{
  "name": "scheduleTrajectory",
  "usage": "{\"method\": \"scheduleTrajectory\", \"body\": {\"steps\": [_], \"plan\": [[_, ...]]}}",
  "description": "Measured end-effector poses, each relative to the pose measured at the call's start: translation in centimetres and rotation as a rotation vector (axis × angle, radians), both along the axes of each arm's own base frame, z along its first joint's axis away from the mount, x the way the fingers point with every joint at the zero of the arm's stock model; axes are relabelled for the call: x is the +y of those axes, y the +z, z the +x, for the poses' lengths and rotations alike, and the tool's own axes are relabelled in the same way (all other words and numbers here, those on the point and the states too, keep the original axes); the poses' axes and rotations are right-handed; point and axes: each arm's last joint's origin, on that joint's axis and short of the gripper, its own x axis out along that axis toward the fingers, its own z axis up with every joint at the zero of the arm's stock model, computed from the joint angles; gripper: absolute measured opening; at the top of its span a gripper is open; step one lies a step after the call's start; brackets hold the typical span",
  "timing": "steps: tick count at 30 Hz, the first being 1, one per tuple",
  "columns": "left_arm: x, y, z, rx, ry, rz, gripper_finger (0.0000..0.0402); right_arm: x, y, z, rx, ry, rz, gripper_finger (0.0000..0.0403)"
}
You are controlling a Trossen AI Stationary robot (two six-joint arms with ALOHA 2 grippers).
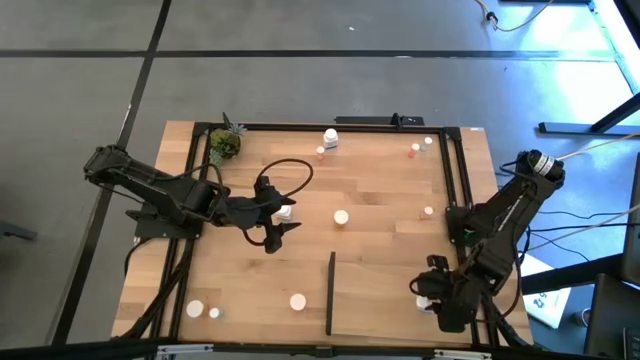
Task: Pick and place medicine bottles onto shelf by color
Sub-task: Put the middle white pill bottle on the shelf
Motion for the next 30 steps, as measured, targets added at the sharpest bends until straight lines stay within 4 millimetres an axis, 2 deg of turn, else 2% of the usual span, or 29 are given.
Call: {"method": "scheduleTrajectory", "body": {"steps": [6,10,14,19,26,30], "plan": [[0.0,0.0,0.0,-0.001,0.001,-0.002,0.0277,-0.5,0.4,0.2,-0.115,-0.020,-0.077,0.0192],[0.0,0.0,0.0,-0.005,0.010,-0.016,0.0277,-1.0,1.2,1.4,-0.163,-0.013,-0.098,0.0193],[0.0,0.0,0.0,-0.007,0.013,-0.022,0.0277,-1.8,2.1,3.1,-0.227,0.028,-0.122,0.0192],[0.0,0.0,0.0,-0.006,0.013,-0.022,0.0277,-3.3,2.2,5.4,-0.304,0.099,-0.203,0.0191],[0.0,0.0,0.0,-0.002,0.013,-0.020,0.0277,-4.7,1.4,9.9,-0.405,0.108,-0.204,0.0192],[0.0,-0.1,0.0,0.002,0.013,-0.018,0.0277,-5.4,0.8,11.7,-0.416,0.116,-0.170,0.0192]]}}
